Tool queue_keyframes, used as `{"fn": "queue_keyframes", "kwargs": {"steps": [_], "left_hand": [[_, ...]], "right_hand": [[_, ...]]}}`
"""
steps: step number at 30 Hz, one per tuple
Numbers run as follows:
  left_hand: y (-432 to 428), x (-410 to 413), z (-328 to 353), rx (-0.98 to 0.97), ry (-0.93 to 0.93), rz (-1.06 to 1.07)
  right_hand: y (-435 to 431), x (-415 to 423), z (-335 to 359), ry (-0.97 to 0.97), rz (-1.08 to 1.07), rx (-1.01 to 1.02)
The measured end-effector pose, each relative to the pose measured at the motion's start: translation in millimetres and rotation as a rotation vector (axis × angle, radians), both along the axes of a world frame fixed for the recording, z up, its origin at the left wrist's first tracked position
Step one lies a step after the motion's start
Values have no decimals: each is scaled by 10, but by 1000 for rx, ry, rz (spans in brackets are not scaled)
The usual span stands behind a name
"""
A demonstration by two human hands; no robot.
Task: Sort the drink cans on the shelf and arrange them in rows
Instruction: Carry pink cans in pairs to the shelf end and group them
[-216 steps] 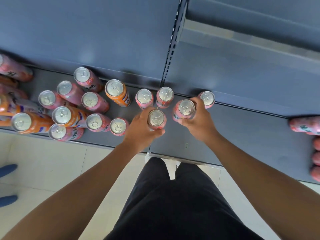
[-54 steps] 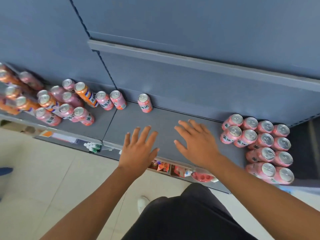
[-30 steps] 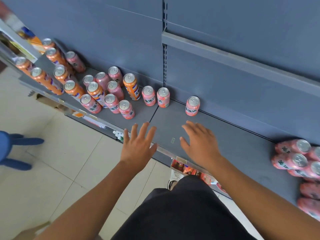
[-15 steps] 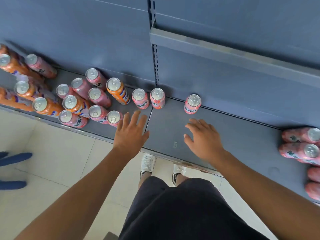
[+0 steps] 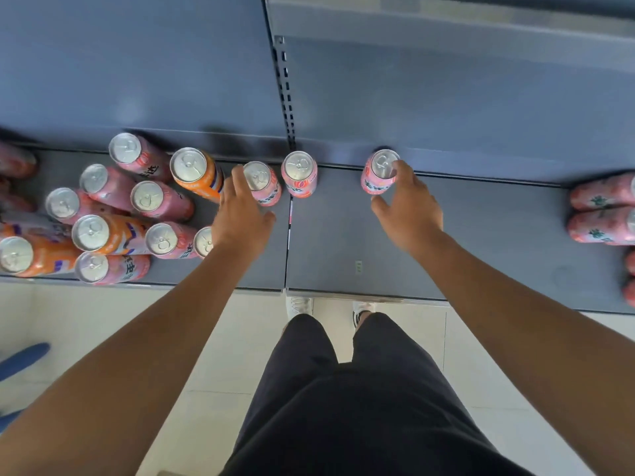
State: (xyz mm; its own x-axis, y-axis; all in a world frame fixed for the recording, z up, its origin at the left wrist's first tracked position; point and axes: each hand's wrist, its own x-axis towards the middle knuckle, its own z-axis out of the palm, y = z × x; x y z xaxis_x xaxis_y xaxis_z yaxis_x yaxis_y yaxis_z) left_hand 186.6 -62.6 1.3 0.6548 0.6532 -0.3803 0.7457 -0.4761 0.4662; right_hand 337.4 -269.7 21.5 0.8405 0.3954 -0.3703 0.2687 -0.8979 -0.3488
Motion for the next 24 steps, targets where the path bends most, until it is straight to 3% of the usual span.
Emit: {"fn": "queue_keyframes", "kwargs": {"steps": [5,13,19,24], "left_hand": [[60,62,-158,-141,-107,203],[131,209,-198,-207,-80,304],[-13,182,-23,-194,-63,301],[-164,-7,198,-283,-128,329]], "right_hand": [[103,130,-259,55,-135,217],[99,238,-511,44,-195,87],[8,251,-483,262,-338,364],[-168,143,-287,418,-309,431]]}}
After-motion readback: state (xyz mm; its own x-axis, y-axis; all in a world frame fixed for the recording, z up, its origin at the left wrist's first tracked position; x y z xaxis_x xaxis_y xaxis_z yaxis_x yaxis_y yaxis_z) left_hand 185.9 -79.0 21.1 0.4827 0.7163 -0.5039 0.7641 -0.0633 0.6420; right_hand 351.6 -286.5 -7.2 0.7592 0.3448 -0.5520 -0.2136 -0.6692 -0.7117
